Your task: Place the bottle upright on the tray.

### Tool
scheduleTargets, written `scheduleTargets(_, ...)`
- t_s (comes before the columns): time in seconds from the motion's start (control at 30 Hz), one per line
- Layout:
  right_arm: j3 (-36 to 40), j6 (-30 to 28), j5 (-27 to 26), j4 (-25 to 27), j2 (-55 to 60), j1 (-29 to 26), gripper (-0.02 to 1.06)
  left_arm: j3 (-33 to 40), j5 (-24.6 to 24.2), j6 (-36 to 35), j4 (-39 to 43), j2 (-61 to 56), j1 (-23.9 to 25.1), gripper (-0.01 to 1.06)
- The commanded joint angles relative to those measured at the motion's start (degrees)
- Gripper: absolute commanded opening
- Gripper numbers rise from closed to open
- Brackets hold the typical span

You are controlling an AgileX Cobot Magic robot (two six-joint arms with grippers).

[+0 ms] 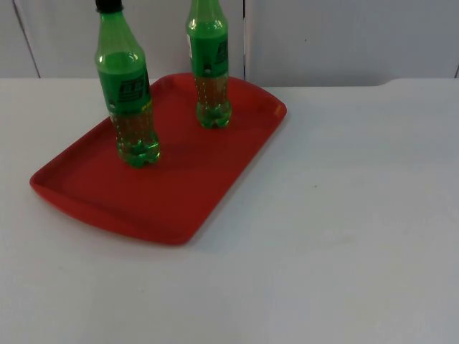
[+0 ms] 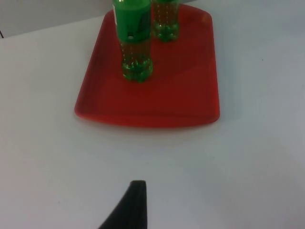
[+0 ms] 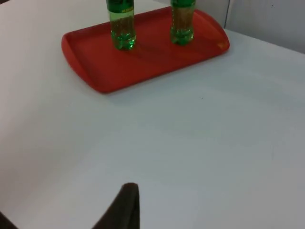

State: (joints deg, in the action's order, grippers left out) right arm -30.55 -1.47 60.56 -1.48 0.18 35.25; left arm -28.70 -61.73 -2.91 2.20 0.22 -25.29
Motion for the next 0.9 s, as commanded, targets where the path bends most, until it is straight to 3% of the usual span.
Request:
scheduleTargets(0.0,0.64,-0.49,0.87,0.02,-0.18,0.11,1.05,0.29,0.17,0.11,-0.24,-0.22,-0.36,1.05)
scheduleTargets(0.87,1.02,-0.28,1.26,0.35,-0.18,0.11,1.05,0.29,0.17,0.11,-0.24,-0.22,-0.36,1.05)
